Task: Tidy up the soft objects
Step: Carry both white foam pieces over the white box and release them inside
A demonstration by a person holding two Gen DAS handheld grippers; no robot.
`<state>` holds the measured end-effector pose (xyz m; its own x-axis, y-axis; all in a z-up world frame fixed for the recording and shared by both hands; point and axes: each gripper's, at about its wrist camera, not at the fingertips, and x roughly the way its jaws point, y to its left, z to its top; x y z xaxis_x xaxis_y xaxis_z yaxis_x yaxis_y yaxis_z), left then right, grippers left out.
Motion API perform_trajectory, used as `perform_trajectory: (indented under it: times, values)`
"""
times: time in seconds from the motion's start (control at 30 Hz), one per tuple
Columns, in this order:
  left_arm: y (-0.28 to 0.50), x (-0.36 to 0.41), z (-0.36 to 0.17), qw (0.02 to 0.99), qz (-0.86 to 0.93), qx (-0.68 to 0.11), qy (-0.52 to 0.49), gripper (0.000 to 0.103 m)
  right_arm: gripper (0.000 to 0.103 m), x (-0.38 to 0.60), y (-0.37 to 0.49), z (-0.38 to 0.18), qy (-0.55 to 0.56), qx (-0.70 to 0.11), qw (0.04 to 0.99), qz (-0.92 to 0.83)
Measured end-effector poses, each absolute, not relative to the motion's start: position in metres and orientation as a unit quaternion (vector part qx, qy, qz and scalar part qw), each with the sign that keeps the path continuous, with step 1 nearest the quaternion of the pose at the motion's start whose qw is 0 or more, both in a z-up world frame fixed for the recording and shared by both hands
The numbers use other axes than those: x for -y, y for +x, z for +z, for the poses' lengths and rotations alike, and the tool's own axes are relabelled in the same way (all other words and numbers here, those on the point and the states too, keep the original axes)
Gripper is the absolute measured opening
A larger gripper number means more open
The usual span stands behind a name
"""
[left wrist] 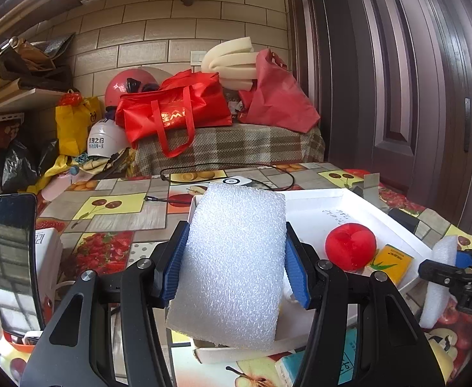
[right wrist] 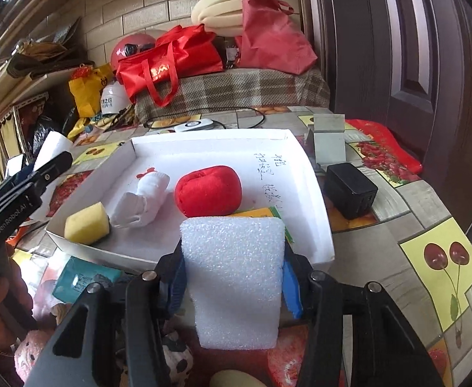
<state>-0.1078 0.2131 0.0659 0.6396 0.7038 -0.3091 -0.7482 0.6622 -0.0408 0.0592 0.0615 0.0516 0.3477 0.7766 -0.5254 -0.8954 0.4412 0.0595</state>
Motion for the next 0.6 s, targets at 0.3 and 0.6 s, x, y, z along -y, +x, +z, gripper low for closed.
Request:
perform_trajectory:
  times: [0.3,0.6]
  values:
    - [-0.131,-0.150,0.065,0.917,0.365,-0.143,-0.074,0.055,0.050,0.013,0.043,0.066,-0.046,-0.238,0.820,0.518]
    - [-0.136,-0.147,0.063,0.908,0.376,-0.153,-0.104,0.055,0.050,-0.032,0.033,0.062,-0.081,-0.210,0.825,0.518]
